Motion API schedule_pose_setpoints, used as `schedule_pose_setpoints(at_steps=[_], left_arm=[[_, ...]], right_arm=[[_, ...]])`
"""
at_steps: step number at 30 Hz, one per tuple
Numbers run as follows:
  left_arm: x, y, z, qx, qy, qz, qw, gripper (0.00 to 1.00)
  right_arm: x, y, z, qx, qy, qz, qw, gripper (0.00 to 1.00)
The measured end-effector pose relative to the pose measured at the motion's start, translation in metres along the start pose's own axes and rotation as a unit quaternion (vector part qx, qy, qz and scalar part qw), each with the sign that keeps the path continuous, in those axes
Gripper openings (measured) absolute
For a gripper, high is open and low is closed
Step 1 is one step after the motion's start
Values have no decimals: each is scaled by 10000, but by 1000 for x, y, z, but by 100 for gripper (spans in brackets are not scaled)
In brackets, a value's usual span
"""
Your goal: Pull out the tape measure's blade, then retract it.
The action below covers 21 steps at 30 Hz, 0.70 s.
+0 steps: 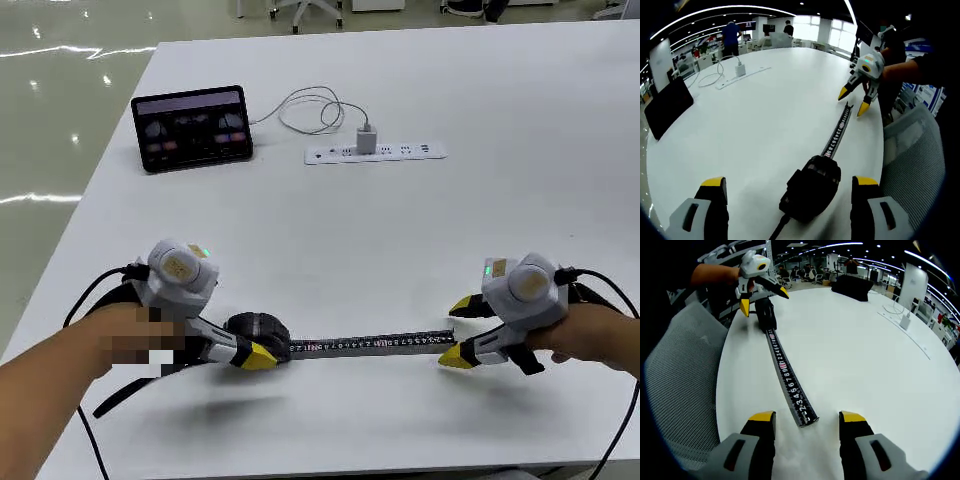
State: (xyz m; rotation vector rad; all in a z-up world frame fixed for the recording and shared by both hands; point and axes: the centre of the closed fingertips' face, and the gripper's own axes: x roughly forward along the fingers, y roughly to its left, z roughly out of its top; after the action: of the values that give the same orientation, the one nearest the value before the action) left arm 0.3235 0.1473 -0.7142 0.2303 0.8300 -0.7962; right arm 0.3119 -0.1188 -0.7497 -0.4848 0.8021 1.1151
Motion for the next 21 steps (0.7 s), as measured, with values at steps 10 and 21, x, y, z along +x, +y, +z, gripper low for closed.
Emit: schedule_pose_setpoints(at_steps=[10, 21], left_arm=[[-14, 10, -21, -404, -211, 372, 9983, 99], [-40, -2, -30, -584, -640, 543, 9948, 100]], right_arm=[[-4, 9, -4, 574, -424, -612, 9956, 64], [-26, 22, -13, 772, -651, -734, 9922, 71]])
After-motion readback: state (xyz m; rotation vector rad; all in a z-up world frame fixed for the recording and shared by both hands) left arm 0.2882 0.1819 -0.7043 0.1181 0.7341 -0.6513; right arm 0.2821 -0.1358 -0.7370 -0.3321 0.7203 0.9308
